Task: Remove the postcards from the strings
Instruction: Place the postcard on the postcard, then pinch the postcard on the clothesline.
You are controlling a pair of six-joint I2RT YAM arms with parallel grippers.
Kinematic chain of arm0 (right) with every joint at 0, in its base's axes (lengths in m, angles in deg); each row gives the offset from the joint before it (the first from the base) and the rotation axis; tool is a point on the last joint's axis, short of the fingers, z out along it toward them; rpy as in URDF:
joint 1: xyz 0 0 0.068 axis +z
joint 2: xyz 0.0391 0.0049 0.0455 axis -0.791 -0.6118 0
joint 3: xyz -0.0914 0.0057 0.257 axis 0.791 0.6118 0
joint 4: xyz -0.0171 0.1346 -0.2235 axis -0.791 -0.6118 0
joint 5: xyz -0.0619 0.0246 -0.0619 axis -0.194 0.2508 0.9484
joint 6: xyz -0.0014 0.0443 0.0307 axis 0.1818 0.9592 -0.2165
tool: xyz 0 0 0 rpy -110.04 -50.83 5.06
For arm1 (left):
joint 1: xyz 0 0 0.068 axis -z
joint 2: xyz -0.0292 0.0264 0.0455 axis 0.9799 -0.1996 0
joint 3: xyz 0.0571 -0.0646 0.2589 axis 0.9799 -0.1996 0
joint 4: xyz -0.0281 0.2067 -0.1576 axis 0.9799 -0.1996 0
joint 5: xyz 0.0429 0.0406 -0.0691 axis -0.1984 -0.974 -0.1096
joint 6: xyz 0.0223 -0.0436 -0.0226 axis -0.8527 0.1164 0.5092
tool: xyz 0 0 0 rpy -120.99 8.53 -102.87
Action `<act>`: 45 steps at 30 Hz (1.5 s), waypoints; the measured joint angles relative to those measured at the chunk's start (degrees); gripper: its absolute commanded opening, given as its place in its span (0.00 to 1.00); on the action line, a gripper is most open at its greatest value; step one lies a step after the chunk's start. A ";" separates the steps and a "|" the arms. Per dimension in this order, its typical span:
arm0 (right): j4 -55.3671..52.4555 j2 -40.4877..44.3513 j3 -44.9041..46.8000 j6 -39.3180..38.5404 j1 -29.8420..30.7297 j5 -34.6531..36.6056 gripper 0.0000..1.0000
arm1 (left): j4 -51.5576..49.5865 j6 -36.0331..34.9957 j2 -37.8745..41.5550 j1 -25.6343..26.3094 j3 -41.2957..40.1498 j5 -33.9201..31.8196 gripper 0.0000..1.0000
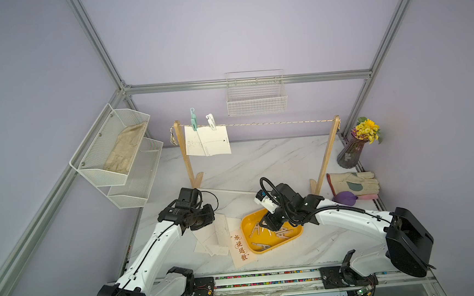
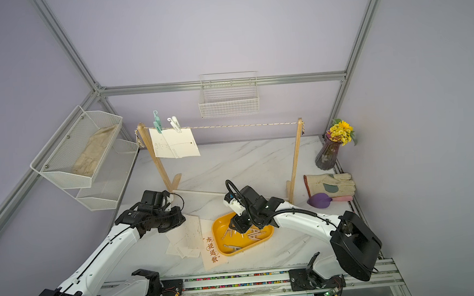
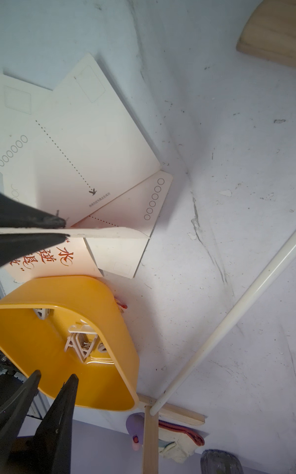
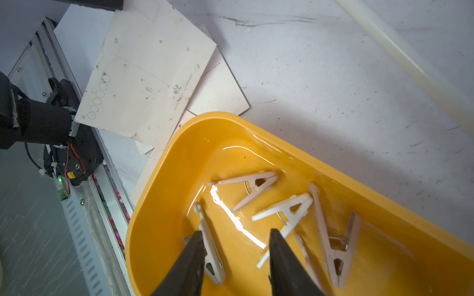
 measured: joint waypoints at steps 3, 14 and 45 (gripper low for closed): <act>-0.17 0.00 -0.42 -0.20 0.00 0.37 0.44 | -0.61 -0.04 0.02 0.00 0.02 -0.28 0.10; -0.24 0.26 -0.90 -0.26 0.00 1.22 0.48 | -1.97 -0.90 4.52 0.00 0.50 -1.88 0.36; 1.51 -33.03 -86.60 -0.15 -10.62 -19.50 0.80 | 52.46 -21.22 -0.57 -7.85 14.43 4.96 1.00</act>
